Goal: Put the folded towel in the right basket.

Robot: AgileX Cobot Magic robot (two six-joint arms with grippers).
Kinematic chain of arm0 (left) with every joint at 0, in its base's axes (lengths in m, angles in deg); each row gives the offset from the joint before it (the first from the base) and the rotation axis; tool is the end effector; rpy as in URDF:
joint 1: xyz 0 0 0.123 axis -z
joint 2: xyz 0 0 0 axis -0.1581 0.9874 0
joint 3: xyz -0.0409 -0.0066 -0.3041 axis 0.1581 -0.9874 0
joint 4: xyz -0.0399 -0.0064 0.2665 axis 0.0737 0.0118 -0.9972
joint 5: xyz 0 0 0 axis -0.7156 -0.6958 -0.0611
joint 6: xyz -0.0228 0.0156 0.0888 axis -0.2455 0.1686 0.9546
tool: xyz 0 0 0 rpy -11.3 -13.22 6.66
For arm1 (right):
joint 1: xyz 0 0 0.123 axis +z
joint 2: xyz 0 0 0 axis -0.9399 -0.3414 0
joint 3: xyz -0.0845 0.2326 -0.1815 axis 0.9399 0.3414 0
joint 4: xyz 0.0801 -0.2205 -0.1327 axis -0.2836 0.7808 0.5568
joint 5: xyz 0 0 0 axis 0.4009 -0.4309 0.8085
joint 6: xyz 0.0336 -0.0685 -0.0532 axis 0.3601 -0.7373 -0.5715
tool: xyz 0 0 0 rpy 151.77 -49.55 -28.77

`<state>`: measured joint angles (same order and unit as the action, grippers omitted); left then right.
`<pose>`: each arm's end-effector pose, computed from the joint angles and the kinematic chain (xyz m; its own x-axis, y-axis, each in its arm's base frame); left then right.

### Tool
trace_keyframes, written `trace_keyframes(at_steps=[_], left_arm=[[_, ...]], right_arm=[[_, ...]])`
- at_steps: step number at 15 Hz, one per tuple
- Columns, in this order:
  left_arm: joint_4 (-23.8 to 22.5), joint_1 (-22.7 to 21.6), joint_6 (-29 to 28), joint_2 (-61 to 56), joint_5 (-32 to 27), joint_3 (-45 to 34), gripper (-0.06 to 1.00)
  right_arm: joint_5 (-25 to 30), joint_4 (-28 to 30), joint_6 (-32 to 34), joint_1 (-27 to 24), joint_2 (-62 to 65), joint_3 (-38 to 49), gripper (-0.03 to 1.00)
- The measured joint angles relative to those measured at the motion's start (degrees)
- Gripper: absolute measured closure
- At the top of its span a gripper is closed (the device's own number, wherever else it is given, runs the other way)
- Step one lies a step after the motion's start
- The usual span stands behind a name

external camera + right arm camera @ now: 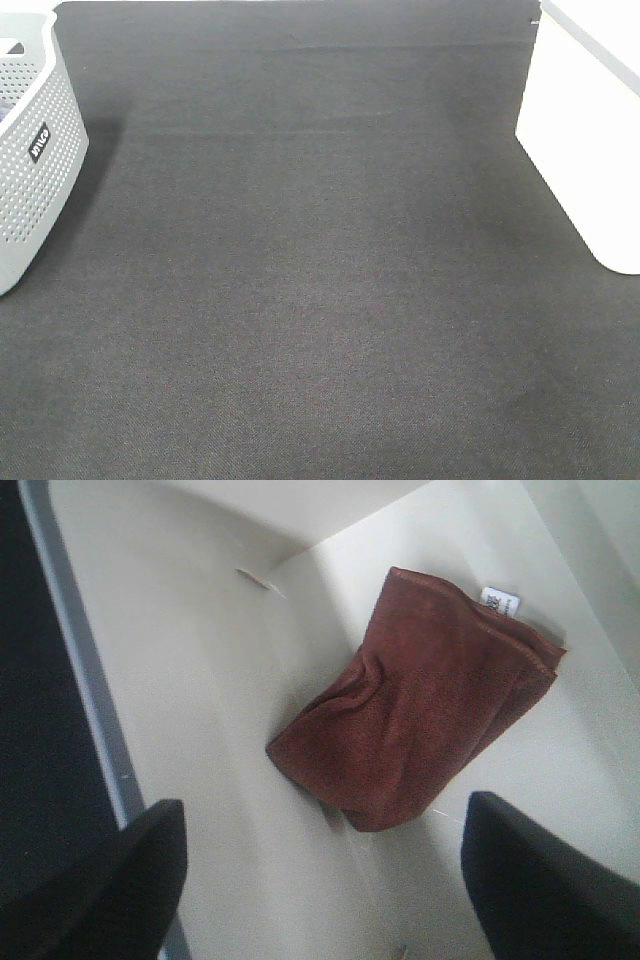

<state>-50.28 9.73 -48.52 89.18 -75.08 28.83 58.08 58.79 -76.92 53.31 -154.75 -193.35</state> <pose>-0.0102 -0.0066 0.2855 -0.4458 0.0196 -0.8949 0.0814 0.9965 -0.0188 0.4486 -0.1082 0.3601 -0.7733 0.3942 -0.4966 0.2625 0.9120 0.3153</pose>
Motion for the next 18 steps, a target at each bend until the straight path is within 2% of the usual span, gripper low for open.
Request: trace_keyframes(at_steps=[8, 11, 15, 18], left_arm=[[0.0, 0.0, 0.0, 0.0, 0.0, 0.0, 0.07], [0.0, 0.0, 0.0, 0.0, 0.0, 0.0, 0.07], [0.0, 0.0, 0.0, 0.0, 0.0, 0.0, 0.07], [0.0, 0.0, 0.0, 0.0, 0.0, 0.0, 0.07]], right_arm=[[6.2, 1.6, -3.2, 13.0, 4.6, 0.0, 0.24], [6.4, 4.6, -3.1, 15.4, 7.5, 0.6, 0.24], [6.3, 4.5, -3.0, 15.6, 18.6, 10.0, 0.24], [6.3, 5.4, -3.1, 15.6, 29.9, 23.3, 0.24]])
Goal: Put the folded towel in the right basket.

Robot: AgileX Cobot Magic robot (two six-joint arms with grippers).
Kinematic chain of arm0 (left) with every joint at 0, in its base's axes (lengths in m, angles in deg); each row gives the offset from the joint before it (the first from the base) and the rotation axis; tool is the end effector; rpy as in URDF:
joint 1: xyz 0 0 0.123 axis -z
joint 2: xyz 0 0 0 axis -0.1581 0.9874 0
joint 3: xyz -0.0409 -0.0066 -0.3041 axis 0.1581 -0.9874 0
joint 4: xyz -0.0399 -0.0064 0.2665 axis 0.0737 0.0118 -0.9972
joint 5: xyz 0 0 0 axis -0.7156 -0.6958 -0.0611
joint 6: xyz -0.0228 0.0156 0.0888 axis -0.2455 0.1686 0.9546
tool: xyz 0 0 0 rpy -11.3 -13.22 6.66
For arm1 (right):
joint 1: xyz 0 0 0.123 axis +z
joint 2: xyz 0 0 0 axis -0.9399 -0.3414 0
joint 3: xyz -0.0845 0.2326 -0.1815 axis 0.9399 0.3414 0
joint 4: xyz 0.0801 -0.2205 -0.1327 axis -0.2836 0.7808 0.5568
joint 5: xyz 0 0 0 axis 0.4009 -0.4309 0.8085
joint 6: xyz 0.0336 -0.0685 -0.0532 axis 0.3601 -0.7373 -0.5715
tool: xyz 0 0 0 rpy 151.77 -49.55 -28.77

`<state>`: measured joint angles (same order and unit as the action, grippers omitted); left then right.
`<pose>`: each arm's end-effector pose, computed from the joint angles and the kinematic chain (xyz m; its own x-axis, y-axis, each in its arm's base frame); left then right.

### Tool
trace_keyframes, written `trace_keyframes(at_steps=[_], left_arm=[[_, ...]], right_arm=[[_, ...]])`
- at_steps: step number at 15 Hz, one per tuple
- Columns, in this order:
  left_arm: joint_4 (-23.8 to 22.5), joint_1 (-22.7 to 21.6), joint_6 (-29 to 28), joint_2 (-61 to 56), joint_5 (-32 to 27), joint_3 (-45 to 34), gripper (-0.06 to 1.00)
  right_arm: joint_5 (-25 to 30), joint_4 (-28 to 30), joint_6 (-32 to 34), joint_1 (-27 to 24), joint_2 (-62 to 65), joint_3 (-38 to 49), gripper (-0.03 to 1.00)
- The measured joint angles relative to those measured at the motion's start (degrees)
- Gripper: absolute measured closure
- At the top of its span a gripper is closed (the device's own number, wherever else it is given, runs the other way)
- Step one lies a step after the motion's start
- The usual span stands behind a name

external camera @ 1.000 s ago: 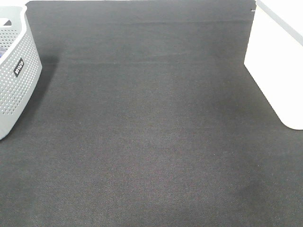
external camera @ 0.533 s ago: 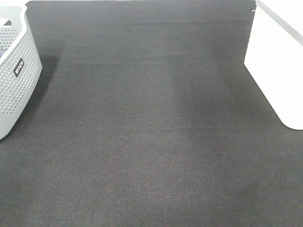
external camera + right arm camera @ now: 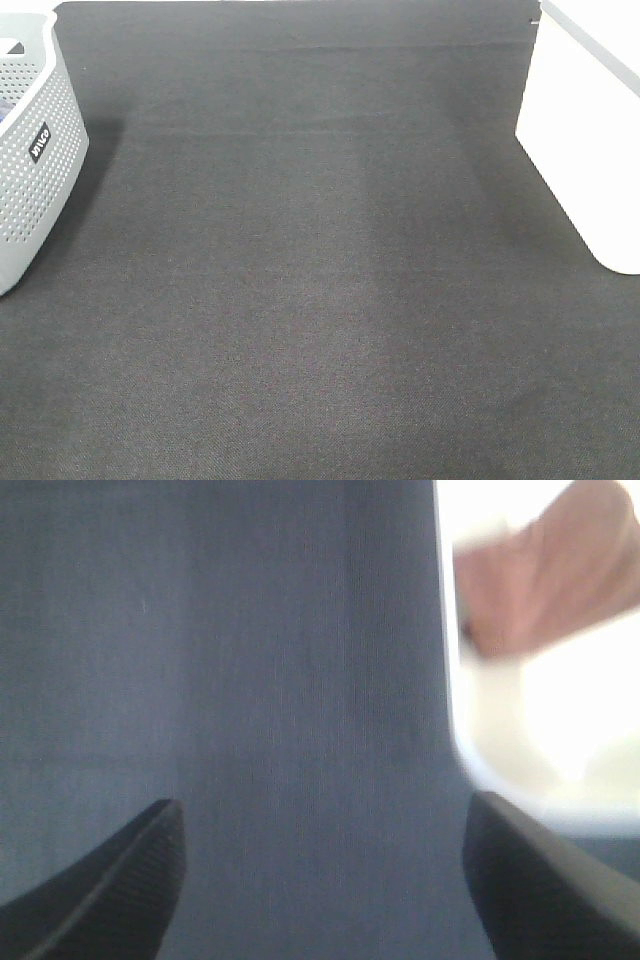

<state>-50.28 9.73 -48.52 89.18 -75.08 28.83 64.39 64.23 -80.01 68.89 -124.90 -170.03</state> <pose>-0.0102 -0.0066 0.2855 -0.4458 0.0196 -0.8949 0.0814 0.9965 -0.0188 0.3011 0.0128 0.4253 -0.8484 0.0566 -0.5263 -0.0542 0.9797 0.1928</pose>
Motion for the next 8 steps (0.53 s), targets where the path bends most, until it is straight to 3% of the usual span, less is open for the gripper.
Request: trace_keyframes(at_steps=[8], left_arm=[[0.0, 0.0, 0.0, 0.0, 0.0, 0.0, 0.07]], right_arm=[[0.1, 2.8, 0.0, 0.0, 40.1, 42.5, 0.24]])
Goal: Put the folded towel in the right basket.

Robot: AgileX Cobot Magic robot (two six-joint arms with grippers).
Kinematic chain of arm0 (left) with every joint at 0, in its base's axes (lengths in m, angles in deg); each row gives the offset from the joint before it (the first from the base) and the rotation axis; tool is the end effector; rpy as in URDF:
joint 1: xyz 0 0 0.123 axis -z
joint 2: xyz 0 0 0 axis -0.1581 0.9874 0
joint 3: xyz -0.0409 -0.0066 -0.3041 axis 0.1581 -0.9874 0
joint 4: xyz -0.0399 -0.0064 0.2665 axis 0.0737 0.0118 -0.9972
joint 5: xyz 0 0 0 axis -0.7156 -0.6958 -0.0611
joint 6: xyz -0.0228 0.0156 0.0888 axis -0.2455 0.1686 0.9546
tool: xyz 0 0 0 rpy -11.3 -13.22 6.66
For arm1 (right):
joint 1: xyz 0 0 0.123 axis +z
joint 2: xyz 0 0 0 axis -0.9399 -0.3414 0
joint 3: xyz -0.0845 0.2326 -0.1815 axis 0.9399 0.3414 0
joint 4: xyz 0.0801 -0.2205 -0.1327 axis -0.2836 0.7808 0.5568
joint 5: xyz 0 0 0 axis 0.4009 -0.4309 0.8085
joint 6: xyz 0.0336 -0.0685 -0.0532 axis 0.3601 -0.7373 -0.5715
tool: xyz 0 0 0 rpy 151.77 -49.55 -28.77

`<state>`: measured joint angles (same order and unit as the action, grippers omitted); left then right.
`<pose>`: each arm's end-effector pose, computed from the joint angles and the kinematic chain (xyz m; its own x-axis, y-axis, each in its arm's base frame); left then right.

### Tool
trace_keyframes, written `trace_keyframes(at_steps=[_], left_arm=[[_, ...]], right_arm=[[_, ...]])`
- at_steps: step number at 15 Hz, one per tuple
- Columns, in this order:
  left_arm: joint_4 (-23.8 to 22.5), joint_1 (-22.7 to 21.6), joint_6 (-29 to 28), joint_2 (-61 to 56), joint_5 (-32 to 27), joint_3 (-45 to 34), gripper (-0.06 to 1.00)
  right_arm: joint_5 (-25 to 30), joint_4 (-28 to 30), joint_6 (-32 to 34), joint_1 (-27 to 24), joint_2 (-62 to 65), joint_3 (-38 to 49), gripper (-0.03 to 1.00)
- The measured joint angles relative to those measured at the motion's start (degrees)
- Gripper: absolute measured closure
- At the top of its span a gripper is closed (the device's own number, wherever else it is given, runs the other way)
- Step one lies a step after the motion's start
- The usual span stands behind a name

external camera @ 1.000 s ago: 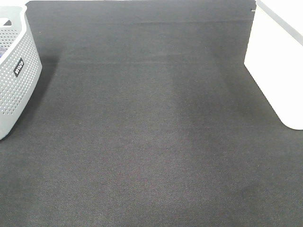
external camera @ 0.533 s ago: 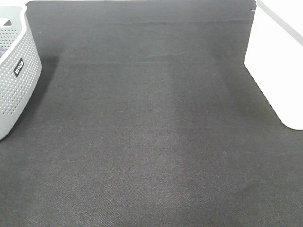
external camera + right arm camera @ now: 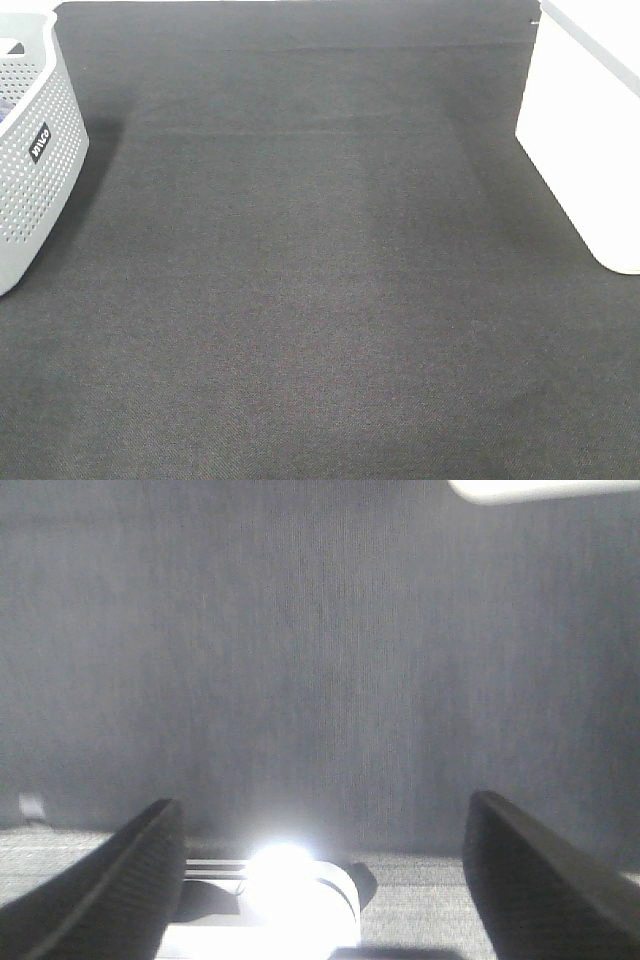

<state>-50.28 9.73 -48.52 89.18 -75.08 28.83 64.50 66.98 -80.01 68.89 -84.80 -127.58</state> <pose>-0.0102 -0.0066 0.2855 -0.4458 0.0196 -0.8949 0.0814 0.9965 -0.0188 0.1047 0.0126 0.3350 -0.8703 0.0399 -0.4909 -0.0388 0.9881 0.1491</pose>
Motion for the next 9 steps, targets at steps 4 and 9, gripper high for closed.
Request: trace_keyframes(at_steps=[4, 9], left_arm=[[0.0, 0.0, 0.0, 0.0, 0.0, 0.0, 0.07], [0.0, 0.0, 0.0, 0.0, 0.0, 0.0, 0.07]], right_arm=[[0.5, 4.0, -0.4, 0.0, 20.4, 11.3, 0.24], [-4.0, 7.4, -0.4, 0.0, 34.4, 14.3, 0.24]])
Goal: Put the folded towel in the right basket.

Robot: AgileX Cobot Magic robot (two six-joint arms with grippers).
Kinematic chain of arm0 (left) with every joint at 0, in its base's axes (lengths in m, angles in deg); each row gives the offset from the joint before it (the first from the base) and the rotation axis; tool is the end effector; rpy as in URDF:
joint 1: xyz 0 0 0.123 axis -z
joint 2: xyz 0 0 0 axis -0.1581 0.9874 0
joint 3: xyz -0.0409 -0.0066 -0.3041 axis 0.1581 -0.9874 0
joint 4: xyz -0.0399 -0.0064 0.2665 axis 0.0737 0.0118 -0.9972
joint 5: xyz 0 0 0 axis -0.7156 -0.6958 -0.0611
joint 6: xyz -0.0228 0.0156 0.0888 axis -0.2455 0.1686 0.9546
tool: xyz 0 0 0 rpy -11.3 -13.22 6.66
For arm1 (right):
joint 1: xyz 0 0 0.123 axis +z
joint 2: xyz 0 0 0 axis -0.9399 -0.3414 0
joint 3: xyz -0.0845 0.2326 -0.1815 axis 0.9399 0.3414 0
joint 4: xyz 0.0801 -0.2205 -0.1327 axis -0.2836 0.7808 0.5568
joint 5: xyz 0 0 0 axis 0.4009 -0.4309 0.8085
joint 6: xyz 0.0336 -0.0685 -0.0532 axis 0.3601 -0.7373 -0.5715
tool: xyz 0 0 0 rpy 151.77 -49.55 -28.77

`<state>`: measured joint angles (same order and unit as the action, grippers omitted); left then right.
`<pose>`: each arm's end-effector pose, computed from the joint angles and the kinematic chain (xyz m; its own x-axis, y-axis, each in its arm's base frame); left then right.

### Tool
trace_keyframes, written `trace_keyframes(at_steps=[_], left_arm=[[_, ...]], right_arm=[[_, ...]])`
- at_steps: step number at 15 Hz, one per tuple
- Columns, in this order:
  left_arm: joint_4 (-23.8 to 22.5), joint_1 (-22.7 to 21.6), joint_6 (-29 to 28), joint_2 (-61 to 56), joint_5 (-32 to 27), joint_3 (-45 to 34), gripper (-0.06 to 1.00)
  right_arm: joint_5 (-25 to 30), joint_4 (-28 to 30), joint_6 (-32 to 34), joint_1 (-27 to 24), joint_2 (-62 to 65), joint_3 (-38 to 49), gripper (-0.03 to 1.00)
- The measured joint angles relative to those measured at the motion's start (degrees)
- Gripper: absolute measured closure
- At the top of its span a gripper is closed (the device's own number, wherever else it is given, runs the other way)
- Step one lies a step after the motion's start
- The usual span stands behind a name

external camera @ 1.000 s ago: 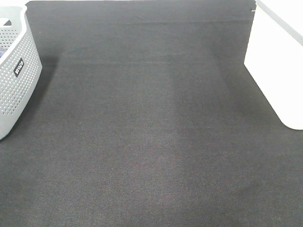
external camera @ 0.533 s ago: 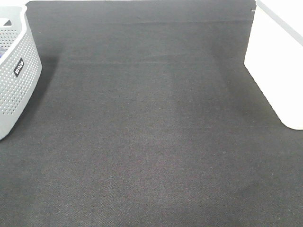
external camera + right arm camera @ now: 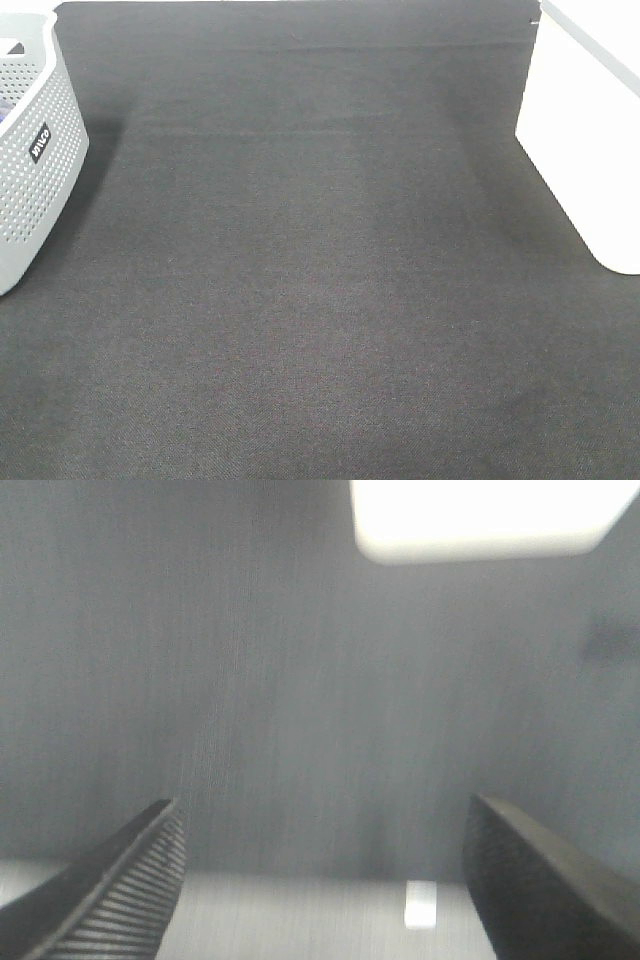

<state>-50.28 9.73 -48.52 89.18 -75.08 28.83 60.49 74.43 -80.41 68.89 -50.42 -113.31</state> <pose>-0.0102 -0.0066 0.2855 -0.4458 0.0196 -0.8949 0.0814 0.9965 -0.0188 0.0021 0.0033 0.2910 -0.5945 -0.0155 -0.8039 -0.0256 0.9997 -0.0004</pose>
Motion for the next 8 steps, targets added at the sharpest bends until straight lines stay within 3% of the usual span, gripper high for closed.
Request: trace_keyframes(at_steps=[3, 8], left_arm=[[0.0, 0.0, 0.0, 0.0, 0.0, 0.0, 0.07], [0.0, 0.0, 0.0, 0.0, 0.0, 0.0, 0.07]], right_arm=[[-3.8, -0.1, 0.0, 0.0, 2.6, 2.0, 0.24], [-4.1, -0.1, 0.0, 0.0, 2.6, 2.2, 0.24]])
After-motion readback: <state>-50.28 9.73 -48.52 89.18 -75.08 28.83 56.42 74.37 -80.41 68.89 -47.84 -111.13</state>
